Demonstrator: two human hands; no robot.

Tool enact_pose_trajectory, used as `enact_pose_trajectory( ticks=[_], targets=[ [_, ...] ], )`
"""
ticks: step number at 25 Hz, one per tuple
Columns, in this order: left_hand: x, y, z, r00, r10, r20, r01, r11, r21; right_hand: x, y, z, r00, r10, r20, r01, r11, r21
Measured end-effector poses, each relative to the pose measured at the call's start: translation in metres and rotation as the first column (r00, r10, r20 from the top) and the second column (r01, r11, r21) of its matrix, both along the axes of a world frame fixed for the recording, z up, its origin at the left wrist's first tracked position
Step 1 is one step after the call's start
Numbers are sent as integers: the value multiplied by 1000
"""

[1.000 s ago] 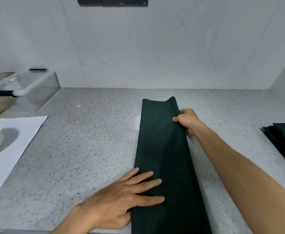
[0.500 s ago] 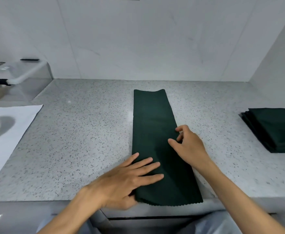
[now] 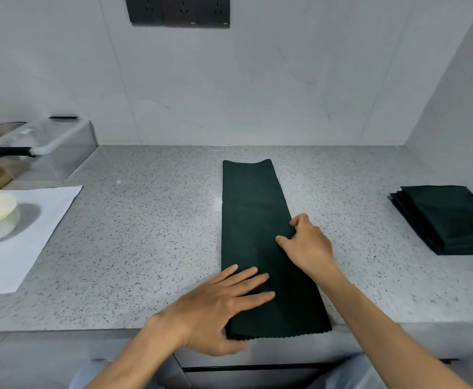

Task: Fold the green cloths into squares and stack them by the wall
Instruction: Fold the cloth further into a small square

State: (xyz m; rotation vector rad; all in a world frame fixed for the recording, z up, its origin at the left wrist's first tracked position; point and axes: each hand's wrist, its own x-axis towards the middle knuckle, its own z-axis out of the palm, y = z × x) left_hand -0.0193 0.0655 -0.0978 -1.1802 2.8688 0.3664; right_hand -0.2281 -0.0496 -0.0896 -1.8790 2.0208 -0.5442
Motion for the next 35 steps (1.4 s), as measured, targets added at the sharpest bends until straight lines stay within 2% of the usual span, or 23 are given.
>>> enact_pose_trajectory(
  ticks=[3, 4, 5, 6, 7, 8, 9, 10, 12, 14, 16, 18, 19, 21, 23, 24, 26, 28, 30, 35],
  targets=[
    [-2, 1, -3, 1000, -11, 27, 12, 998, -60, -2, -4, 6, 999, 3, 35, -7, 992, 129],
    [-2, 2, -4, 1000, -9, 25, 11, 997, -81, -3, -3, 7, 999, 16, 48, -23, 990, 141],
    [-1, 3, -5, 1000, -1, 20, 3, 995, -100, -3, 0, 7, 999, 50, 20, -52, 995, 87],
    [-1, 3, -6, 1000, 12, 21, -10, 994, -108, -4, 5, 5, 989, 114, -90, -119, 991, -61],
    [0, 3, -7, 999, 20, 30, -17, 994, -110, -5, 11, -1, 948, 182, -261, -241, 946, -217],
    [-1, 4, -7, 999, 16, 48, -11, 994, -112, -8, 18, -7, 878, 256, -404, -383, 883, -271],
    [-1, 4, -8, 998, 11, 66, -3, 993, -117, -10, 23, -12, 815, 351, -460, -488, 845, -220],
    [-2, 5, -7, 997, 19, 71, -9, 992, -126, -12, 26, -16, 790, 429, -439, -523, 845, -115],
    [-4, 5, -6, 995, 86, 47, -79, 988, -134, -18, 24, -23, 837, 445, -320, -454, 890, 49],
    [-5, 5, -6, 990, 133, 40, -127, 983, -131, -19, 20, -22, 891, 398, -217, -398, 916, 45],
    [-4, 5, -8, 990, 131, 46, -122, 979, -162, -23, 21, -20, 897, 399, -189, -411, 911, -31],
    [-4, 9, -11, 988, 148, 38, -137, 969, -207, -36, 32, -23, 869, 441, -225, -480, 862, -164],
    [-4, 13, -15, 984, 175, 33, -163, 958, -235, -45, 40, -24, 844, 468, -260, -518, 837, -175],
    [-4, 21, -20, 974, 223, 35, -204, 936, -288, -63, 59, -23, 774, 542, -329, -578, 816, -16],
    [-3, 27, -24, 978, 206, 40, -189, 948, -257, -76, 78, -22, 706, 620, -341, -622, 774, 119],
    [0, 30, -24, 982, 189, 14, -180, 956, -231, -79, 86, -20, 705, 634, -318, -626, 767, 143],
    [8, 38, -19, 985, 175, -4, -173, 970, -173, -79, 102, -17, 797, 531, -287, -542, 839, 46],
    [13, 46, -18, 986, 167, 25, -156, 960, -234, -72, 113, -17, 907, 257, -333, -329, 927, -181],
    [13, 51, -20, 980, 193, 39, -178, 953, -245, -60, 114, -21, 942, 82, -325, -168, 954, -248],
    [5, 49, -21, 980, 200, 21, -188, 945, -268, -38, 113, -20, 961, -7, -278, -82, 948, -307]
  ],
)
